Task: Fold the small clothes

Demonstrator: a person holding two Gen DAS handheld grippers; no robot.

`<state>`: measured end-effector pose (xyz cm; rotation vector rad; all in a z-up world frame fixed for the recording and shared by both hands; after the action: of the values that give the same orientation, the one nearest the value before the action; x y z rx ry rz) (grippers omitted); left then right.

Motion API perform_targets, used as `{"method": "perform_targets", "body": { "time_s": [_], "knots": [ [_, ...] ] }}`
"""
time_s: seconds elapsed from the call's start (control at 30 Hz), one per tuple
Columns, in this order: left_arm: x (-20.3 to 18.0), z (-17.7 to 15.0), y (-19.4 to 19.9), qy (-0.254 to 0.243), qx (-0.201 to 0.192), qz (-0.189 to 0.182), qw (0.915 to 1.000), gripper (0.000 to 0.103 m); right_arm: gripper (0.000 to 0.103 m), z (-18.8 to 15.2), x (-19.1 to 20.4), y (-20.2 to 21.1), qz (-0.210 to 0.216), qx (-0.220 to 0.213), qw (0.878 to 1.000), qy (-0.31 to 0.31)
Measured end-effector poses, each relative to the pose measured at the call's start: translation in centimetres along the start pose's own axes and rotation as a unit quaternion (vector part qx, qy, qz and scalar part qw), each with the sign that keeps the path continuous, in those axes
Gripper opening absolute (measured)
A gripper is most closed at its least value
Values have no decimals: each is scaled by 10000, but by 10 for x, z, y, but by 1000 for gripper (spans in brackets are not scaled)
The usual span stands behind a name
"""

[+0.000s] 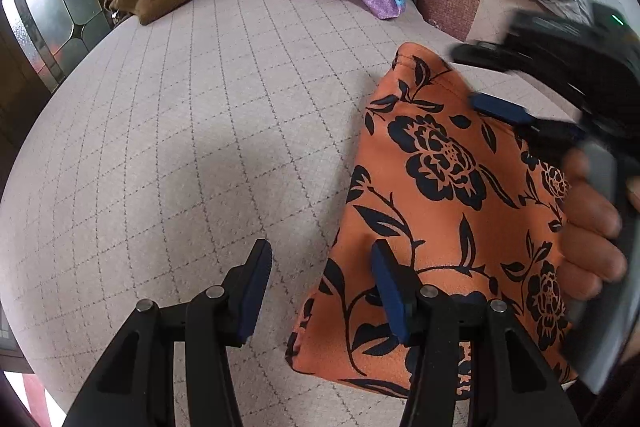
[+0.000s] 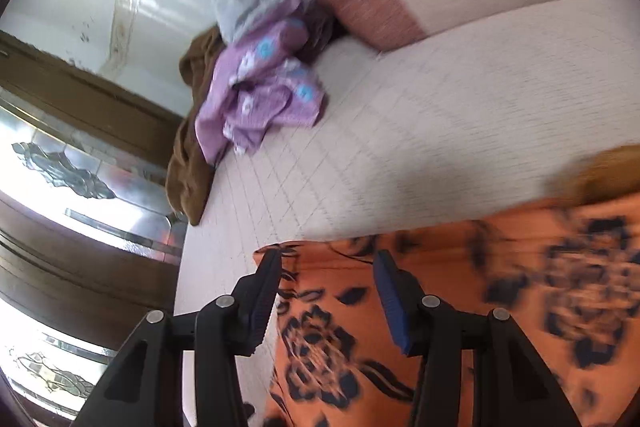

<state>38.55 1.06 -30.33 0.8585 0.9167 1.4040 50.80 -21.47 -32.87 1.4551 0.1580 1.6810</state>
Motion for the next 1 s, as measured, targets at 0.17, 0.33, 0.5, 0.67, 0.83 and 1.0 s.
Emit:
{"method": "perform_targets", "body": {
  "time_s": [0.17, 0.33, 0.5, 0.67, 0.83, 1.0],
  "knots": [
    [-2, 2, -2, -38, 9, 6, 10000, 53, 51, 2, 2, -38, -506, 280, 9983, 46],
    [9, 5, -4, 28, 4, 109, 9999, 53, 50, 2, 2, 0, -143, 75, 9998, -91],
    [13, 5, 11, 22, -243, 280, 9993, 53, 52, -14, -13, 112, -73, -509, 9987, 33],
    [-12, -6, 36, -481, -808, 799, 9924, 54, 53, -57, -63, 232, -511, -1141, 9919, -224],
    [-37, -27, 63, -628, -1154, 630, 9893, 58, 52, -120, -122, 298, -1355, -1397, 9790, -609],
    [-57, -50, 88, -666, -1602, 530, 9834, 62, 52, -156, -152, 314, -1593, -1553, 9707, -906]
  ]
}}
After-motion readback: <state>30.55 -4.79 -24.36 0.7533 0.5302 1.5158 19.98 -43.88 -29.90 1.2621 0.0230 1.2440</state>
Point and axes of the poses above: each gripper's, at about its wrist camera, not at the fingertips, and y roughly against the way its jaws point, x to its left, z to its top, the point moved 1 cm from there along -y, roughly the way its jaws point, and after that the axes turned 4 degrees about z, right-handed, at the moved point
